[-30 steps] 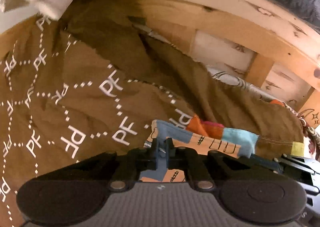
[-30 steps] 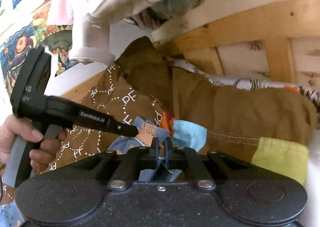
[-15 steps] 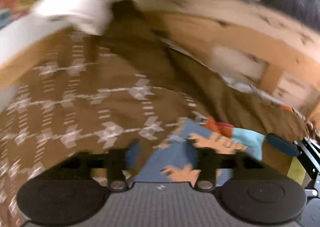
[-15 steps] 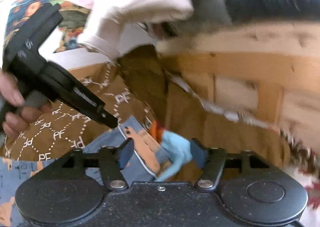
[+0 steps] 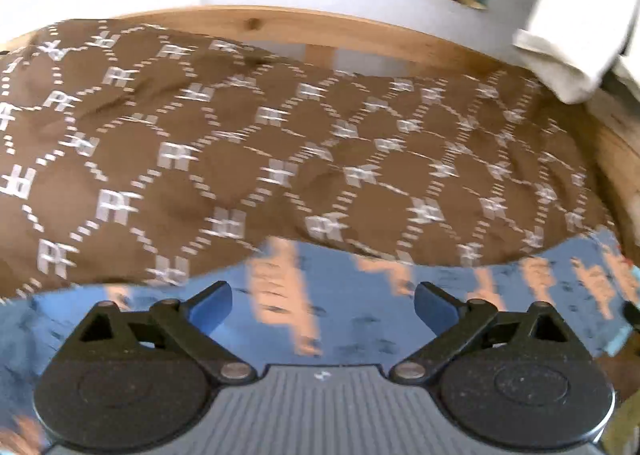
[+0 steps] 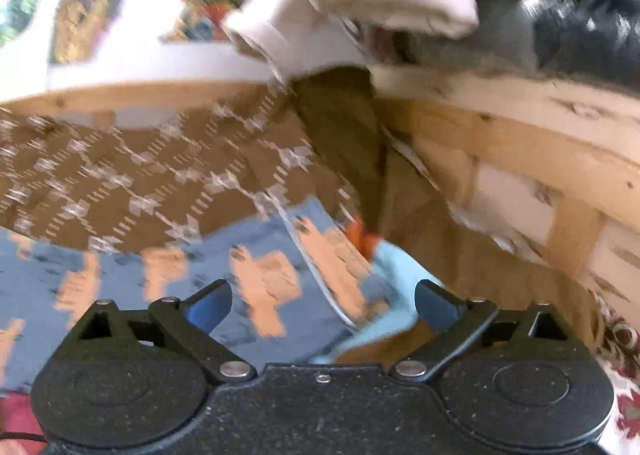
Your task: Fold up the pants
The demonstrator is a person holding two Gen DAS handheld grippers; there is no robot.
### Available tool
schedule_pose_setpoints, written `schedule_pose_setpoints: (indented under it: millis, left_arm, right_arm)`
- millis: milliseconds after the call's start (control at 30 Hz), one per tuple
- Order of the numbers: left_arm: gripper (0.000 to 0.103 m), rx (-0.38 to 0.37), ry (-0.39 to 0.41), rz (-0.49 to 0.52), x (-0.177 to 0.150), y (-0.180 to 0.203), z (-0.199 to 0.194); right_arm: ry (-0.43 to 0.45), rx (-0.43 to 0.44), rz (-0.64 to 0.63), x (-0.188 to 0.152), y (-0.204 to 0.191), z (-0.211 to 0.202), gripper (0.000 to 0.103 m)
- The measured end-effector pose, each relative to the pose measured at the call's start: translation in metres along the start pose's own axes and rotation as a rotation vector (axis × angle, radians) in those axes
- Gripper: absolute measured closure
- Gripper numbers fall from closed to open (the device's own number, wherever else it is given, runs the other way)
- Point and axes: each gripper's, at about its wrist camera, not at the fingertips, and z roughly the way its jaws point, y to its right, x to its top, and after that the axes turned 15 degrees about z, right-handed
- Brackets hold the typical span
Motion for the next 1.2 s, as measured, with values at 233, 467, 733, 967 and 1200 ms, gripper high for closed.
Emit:
schedule_pose_setpoints:
  millis: [233,467,733,967,1200]
  left_arm:
    - [0.023,-0.088,-0.092,0.144,0.034,-0.039,0.046]
    - [0.085,-0.232,-0.270,0.225,0.038,-0.047,0.097]
    - [0.099,-0.156,-0.179,0.308,0.037,-0.030,0.086]
    - [0.092,-0.067,-0.189,0.336,0.039,-0.010,0.088]
    - [0.030,-0.113,-0.049,0.449,0.059,0.043,0.058]
  right_arm:
    - [-0.112,0.359,-0.136,-0.002,-0.057,0.014,0.002]
    - [-0.306,0.683,-0.288,0.007,-0.144,0.069,0.024]
    - [-0.422,0.623,-0.378,0.000,-0.186,0.114,0.071]
    - [-0.358,0.528,-0.260,0.005,-0.160,0.090,0.031]
    - [-0.260,0.257,0.090,0.022,-0.057,0.023,0.010]
